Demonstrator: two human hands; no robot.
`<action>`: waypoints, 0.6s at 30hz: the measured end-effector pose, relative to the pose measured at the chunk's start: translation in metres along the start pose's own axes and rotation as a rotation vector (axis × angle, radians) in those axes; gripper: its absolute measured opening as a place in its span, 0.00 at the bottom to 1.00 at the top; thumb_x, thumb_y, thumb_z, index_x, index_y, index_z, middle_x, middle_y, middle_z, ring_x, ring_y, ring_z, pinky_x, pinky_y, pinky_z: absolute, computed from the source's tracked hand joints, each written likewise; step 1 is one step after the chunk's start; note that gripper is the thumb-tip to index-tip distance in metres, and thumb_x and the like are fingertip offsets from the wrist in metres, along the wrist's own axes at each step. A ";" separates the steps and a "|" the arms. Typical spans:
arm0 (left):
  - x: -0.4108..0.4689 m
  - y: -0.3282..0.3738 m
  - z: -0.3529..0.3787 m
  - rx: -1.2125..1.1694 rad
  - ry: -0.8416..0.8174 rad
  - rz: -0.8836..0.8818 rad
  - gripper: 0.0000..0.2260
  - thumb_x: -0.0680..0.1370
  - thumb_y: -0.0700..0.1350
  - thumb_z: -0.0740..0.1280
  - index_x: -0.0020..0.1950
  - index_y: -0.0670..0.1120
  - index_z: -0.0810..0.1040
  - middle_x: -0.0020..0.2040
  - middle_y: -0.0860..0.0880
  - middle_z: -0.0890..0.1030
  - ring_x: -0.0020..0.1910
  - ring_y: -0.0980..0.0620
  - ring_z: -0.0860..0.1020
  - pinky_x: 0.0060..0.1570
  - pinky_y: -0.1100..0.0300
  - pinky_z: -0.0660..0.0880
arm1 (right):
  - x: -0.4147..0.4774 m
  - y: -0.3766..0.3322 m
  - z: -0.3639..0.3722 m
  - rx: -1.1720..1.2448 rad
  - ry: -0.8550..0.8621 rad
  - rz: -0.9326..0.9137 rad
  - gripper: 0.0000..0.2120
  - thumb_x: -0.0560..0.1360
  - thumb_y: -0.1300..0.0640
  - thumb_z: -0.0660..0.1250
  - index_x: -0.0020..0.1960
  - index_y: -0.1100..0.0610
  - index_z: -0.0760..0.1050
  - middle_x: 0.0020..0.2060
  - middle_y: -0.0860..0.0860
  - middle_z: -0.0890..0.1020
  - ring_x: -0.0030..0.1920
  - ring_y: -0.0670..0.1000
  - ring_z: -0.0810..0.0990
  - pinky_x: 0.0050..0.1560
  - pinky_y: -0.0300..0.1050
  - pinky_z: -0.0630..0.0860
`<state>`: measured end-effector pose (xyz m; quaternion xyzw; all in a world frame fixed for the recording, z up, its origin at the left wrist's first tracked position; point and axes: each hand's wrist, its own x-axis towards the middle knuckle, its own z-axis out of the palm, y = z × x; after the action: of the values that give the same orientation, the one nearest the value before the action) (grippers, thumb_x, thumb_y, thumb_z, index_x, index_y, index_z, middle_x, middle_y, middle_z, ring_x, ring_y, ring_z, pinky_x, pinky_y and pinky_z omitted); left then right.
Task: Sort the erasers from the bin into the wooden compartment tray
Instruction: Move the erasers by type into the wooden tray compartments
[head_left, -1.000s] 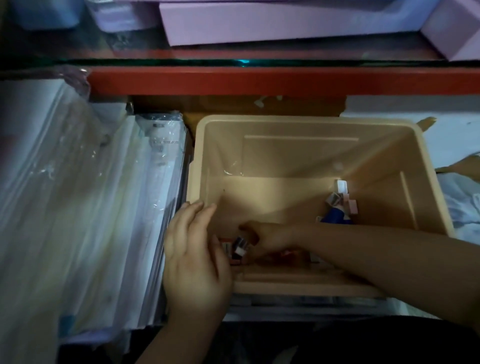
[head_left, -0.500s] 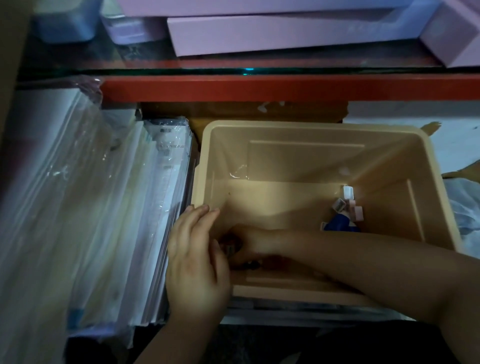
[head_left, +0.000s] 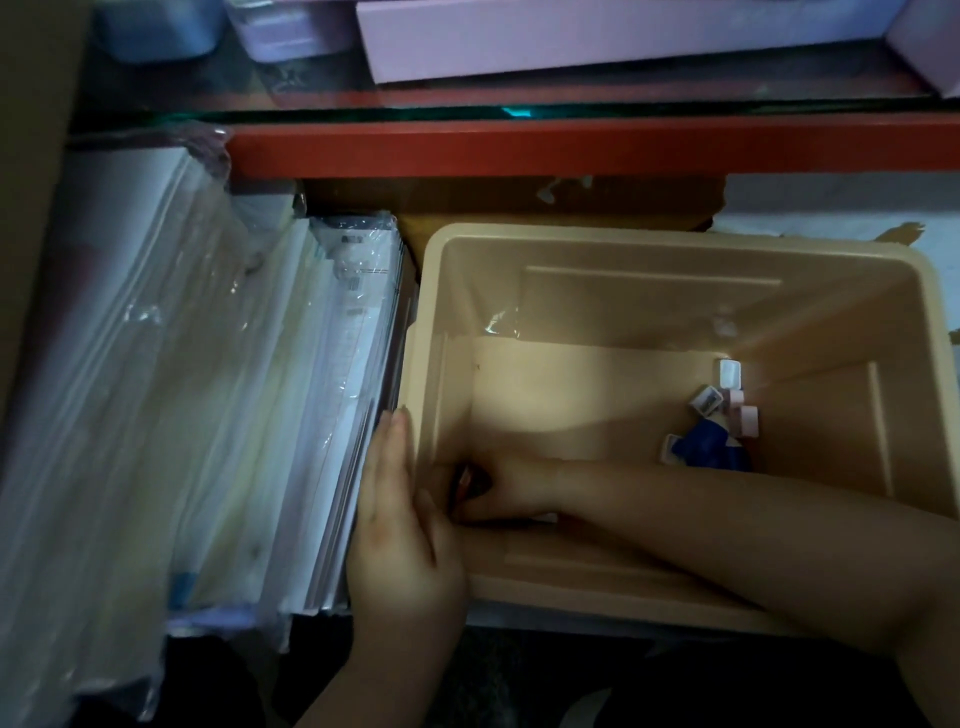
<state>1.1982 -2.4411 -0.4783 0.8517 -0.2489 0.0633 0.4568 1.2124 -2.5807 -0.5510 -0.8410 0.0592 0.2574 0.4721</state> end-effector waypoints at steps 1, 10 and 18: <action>-0.001 0.001 0.000 -0.010 0.009 -0.017 0.24 0.71 0.42 0.51 0.67 0.47 0.58 0.65 0.48 0.63 0.65 0.54 0.63 0.63 0.79 0.53 | 0.001 0.000 0.001 -0.009 0.008 -0.007 0.16 0.70 0.57 0.70 0.56 0.57 0.74 0.45 0.50 0.76 0.47 0.49 0.76 0.49 0.45 0.75; -0.002 0.009 0.001 0.007 0.027 -0.107 0.25 0.72 0.32 0.59 0.69 0.39 0.65 0.64 0.49 0.65 0.64 0.55 0.64 0.60 0.80 0.55 | -0.012 -0.009 -0.010 0.121 -0.086 0.052 0.25 0.69 0.56 0.71 0.64 0.57 0.69 0.59 0.52 0.75 0.60 0.51 0.73 0.65 0.46 0.69; 0.010 0.019 -0.003 0.016 -0.106 -0.151 0.29 0.71 0.25 0.57 0.70 0.45 0.65 0.71 0.44 0.65 0.65 0.57 0.62 0.51 0.88 0.52 | -0.017 0.001 -0.013 0.090 -0.036 0.136 0.28 0.64 0.48 0.72 0.61 0.56 0.72 0.57 0.55 0.77 0.57 0.53 0.76 0.60 0.41 0.73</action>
<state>1.1985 -2.4513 -0.4588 0.8739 -0.2072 -0.0147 0.4394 1.2027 -2.5944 -0.5378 -0.8082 0.1190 0.3011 0.4920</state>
